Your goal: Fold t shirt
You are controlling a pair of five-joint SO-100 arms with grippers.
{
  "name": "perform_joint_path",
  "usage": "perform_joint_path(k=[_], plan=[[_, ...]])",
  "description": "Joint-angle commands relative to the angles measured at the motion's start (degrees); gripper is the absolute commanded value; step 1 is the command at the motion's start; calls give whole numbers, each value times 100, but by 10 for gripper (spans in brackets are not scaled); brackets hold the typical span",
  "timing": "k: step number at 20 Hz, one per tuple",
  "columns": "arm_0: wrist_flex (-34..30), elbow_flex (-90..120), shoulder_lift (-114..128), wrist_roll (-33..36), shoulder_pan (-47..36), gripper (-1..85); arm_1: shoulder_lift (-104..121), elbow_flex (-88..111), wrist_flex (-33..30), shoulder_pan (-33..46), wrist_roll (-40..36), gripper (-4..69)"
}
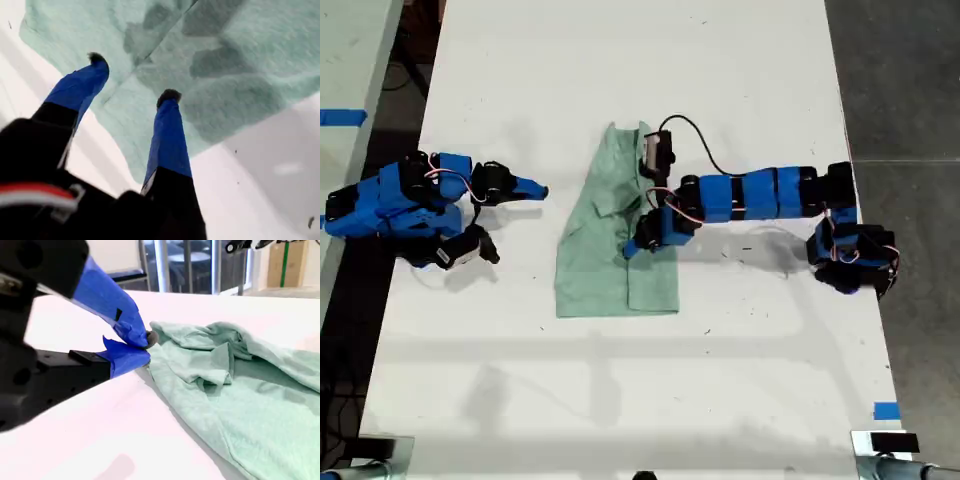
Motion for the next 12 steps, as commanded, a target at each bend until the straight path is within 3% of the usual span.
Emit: perform_joint_path(k=[1, 4, 12], plan=[[44, -18, 44, 70, 70, -2, 1345, 396, 527, 141, 105, 14], [44, -18, 44, 70, 70, -2, 2733, 2250, 264, 272, 264, 14], [35, -18, 44, 70, 70, -2, 7629, 8569, -2268, 747, 439, 14]])
